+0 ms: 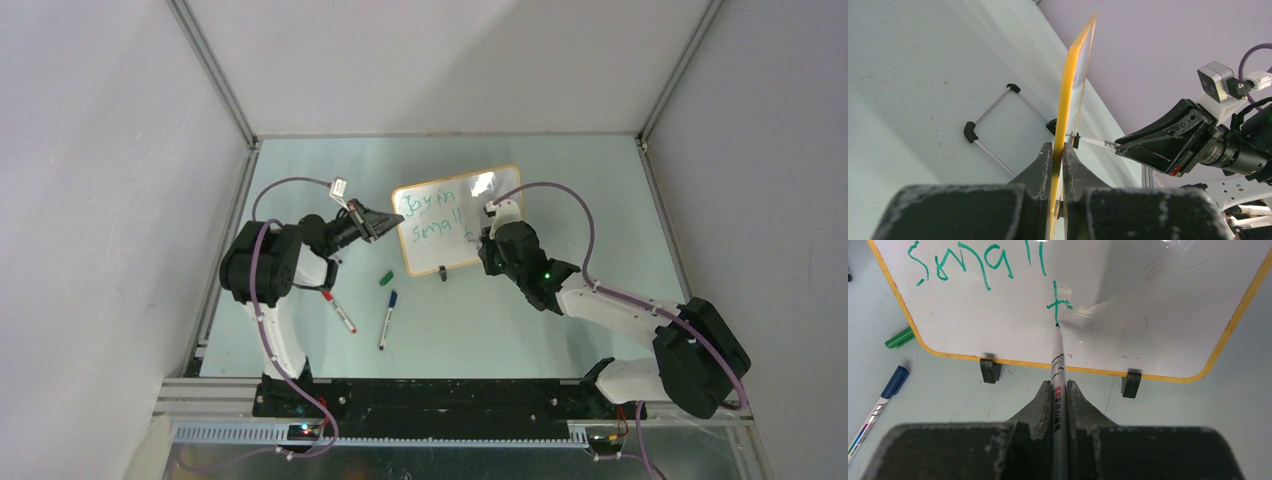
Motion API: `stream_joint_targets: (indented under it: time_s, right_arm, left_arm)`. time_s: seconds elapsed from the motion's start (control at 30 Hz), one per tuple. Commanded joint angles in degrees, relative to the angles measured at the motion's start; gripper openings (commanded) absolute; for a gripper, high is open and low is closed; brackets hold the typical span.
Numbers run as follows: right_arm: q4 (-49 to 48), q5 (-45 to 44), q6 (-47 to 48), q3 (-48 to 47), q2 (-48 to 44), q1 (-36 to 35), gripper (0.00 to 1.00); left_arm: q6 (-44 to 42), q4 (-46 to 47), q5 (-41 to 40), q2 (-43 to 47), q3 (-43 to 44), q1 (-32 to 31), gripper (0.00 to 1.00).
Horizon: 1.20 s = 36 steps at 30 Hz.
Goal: Write a sentence on the whiteboard
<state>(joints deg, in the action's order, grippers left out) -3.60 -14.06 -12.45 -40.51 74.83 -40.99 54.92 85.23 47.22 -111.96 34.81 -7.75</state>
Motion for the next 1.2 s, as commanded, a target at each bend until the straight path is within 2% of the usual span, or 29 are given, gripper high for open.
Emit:
stream_joint_targets:
  time_s: [0.0,0.5,1.17]
  right_arm:
    - [0.2,0.3,-0.9,-3.1,1.0,0.2,0.00]
    - [2.6,-2.3,-1.2,-5.2,3.9,0.3,0.00]
    - [5.0,-4.4,-1.9,-5.2,2.0,0.8,0.00]
  left_arm:
    - [-1.0,2.8,1.0,2.3,-0.5,-0.8,0.00]
    - [-1.0,2.8,1.0,2.4,-0.5,-0.8,0.00]
    - [-1.1,2.7,0.9,2.6,-0.8,-0.8,0.00]
